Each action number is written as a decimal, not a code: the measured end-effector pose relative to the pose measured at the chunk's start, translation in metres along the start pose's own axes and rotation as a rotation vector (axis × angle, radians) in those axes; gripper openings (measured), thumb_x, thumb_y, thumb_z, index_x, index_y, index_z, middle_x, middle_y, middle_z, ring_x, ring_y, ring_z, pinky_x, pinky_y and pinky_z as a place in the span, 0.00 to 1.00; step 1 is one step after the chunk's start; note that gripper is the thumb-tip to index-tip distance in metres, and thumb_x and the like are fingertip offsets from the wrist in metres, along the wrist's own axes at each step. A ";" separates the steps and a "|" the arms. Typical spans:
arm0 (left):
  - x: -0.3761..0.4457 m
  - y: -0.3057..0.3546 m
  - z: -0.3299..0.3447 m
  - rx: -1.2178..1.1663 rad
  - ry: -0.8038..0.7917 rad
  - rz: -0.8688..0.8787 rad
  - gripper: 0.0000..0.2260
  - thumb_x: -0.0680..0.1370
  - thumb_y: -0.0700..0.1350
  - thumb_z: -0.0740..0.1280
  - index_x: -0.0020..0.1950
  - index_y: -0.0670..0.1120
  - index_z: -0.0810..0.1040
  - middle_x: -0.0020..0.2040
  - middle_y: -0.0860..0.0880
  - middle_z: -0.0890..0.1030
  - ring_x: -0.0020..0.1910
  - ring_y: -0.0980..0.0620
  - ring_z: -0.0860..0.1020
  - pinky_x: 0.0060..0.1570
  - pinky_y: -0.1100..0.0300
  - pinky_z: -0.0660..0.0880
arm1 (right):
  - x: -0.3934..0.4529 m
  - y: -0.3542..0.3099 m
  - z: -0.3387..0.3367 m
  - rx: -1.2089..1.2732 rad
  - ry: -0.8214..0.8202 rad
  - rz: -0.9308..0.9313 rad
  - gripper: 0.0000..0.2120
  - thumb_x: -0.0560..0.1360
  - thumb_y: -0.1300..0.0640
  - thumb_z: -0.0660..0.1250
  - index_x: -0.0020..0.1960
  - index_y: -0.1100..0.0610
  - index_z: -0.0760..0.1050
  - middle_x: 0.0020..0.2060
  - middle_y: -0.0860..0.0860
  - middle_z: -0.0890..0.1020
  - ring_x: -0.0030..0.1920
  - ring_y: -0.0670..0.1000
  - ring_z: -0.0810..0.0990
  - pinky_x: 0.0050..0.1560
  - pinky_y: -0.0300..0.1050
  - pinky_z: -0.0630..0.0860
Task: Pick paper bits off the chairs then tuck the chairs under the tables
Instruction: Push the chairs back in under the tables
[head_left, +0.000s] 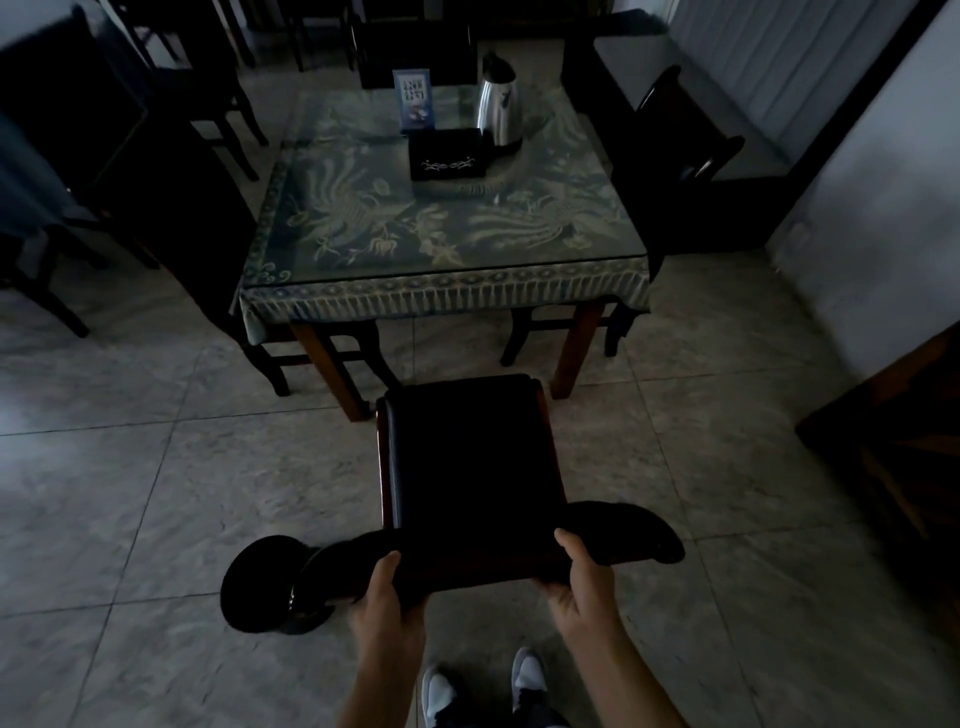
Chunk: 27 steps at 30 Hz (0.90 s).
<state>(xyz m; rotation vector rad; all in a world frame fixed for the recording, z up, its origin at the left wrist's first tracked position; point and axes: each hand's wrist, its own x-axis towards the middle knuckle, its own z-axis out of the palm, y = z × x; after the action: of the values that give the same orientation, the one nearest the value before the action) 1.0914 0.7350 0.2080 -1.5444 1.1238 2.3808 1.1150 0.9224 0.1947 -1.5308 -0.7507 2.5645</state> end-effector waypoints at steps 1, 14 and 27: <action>0.001 0.003 0.005 0.005 0.001 -0.002 0.09 0.76 0.38 0.69 0.55 0.41 0.76 0.56 0.40 0.80 0.51 0.44 0.80 0.46 0.48 0.78 | 0.003 0.000 0.005 0.002 -0.001 -0.003 0.20 0.75 0.65 0.68 0.67 0.59 0.73 0.55 0.61 0.82 0.51 0.60 0.81 0.38 0.52 0.80; 0.045 0.043 0.086 0.024 -0.028 0.004 0.20 0.76 0.38 0.70 0.67 0.40 0.71 0.60 0.38 0.79 0.57 0.41 0.80 0.42 0.50 0.78 | 0.055 -0.028 0.085 -0.038 0.004 -0.013 0.18 0.75 0.63 0.69 0.65 0.61 0.73 0.56 0.62 0.81 0.55 0.63 0.81 0.38 0.53 0.79; 0.098 0.080 0.179 0.099 -0.074 0.021 0.14 0.76 0.41 0.70 0.60 0.41 0.75 0.55 0.41 0.80 0.55 0.44 0.80 0.46 0.52 0.79 | 0.119 -0.065 0.181 -0.082 0.021 -0.025 0.21 0.75 0.62 0.71 0.66 0.59 0.72 0.57 0.59 0.80 0.52 0.60 0.81 0.36 0.55 0.81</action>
<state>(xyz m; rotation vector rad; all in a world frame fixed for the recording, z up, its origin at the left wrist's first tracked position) 0.8729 0.7579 0.2087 -1.4085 1.2278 2.3366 0.8902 0.9463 0.1964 -1.5570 -0.8771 2.5257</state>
